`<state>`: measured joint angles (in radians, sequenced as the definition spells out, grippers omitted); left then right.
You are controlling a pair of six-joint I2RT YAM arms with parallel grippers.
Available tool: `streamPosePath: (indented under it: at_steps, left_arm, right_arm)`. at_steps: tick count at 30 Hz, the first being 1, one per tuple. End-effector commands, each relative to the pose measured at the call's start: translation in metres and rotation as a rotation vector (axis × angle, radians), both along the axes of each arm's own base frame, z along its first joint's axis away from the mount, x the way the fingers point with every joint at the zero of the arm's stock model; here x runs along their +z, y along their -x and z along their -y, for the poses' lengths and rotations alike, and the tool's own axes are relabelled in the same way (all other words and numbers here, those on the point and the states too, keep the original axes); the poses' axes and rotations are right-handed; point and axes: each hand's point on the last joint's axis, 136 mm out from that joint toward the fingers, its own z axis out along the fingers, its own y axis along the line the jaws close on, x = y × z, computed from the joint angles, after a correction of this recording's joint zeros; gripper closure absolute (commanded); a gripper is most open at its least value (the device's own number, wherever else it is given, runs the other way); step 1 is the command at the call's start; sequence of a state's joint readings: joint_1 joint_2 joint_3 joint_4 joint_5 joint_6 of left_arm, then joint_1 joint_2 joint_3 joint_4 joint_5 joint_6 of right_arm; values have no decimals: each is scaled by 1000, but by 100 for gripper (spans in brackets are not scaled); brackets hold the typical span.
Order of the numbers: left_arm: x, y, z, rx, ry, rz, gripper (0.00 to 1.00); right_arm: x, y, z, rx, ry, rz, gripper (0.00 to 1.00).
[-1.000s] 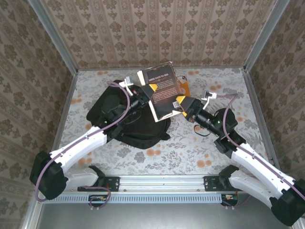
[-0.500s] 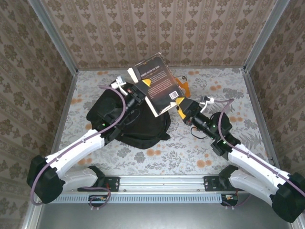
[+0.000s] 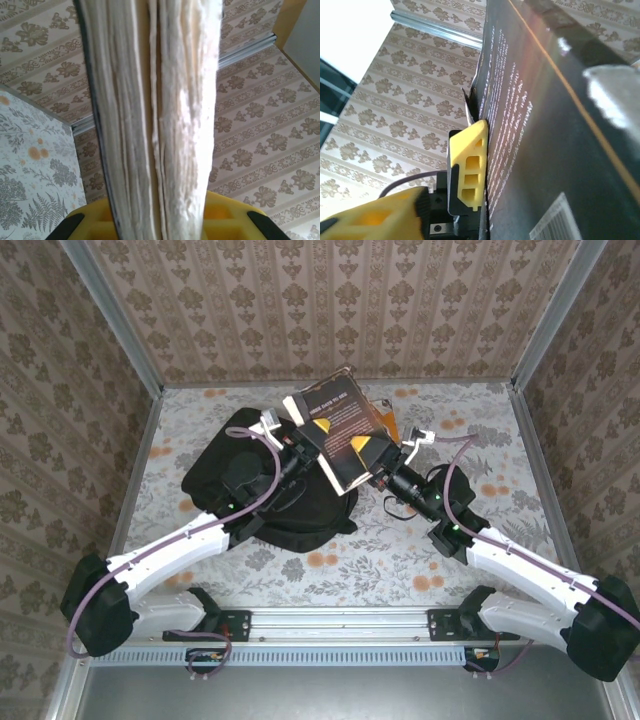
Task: Pack the student bag
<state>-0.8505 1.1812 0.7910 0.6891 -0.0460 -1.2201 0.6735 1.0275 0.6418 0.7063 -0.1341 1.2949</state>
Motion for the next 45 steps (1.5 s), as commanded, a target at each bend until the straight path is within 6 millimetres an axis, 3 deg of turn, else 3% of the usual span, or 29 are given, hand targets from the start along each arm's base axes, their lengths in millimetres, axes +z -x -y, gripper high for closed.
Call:
streamPosePath:
  at_steps: [1, 4, 7, 9, 11, 15, 22, 26, 31, 38, 43, 44, 45]
  left_arm:
    - [21, 3, -8, 31, 61, 44, 81]
    - [21, 4, -6, 21, 42, 51, 76]
    - [14, 8, -4, 12, -36, 67, 52]
    - [6, 11, -8, 22, -119, 71, 44]
    - [-8, 12, -16, 45, -203, 53, 40]
    - [-27, 16, -24, 41, -305, 38, 30]
    - [-26, 30, 6, -108, -298, 66, 13]
    - [-40, 28, 25, -150, -312, 21, 12]
    - [-65, 22, 26, -134, -295, -72, 12]
    - [-62, 15, 24, -102, -272, -59, 13]
    - [-55, 6, 33, -110, -155, -65, 22]
    - [-54, 5, 34, -117, -132, -65, 26]
    - [-50, 5, 35, -125, -106, -60, 40]
  right_arm:
    - [32, 5, 7, -34, -37, 93, 54]
    - [26, 4, 11, -69, 13, 83, 78]
    - [20, 4, 21, -116, 80, 69, 91]
    - [9, 5, 28, -147, 178, 44, 100]
    - [-3, 7, 34, -168, 262, 20, 100]
    - [-15, 9, 45, -176, 260, -2, 100]
    - [-16, 12, 47, -163, 237, -6, 100]
    - [-12, 12, 46, -157, 213, -4, 100]
    - [-4, 14, 47, -154, 178, 8, 100]
    - [-3, 16, 45, -128, 117, -15, 100]
    - [-6, 13, 41, -108, 84, -39, 100]
    - [-7, 13, 41, -108, 87, -42, 100]
    - [-8, 13, 42, -113, 90, -44, 100]
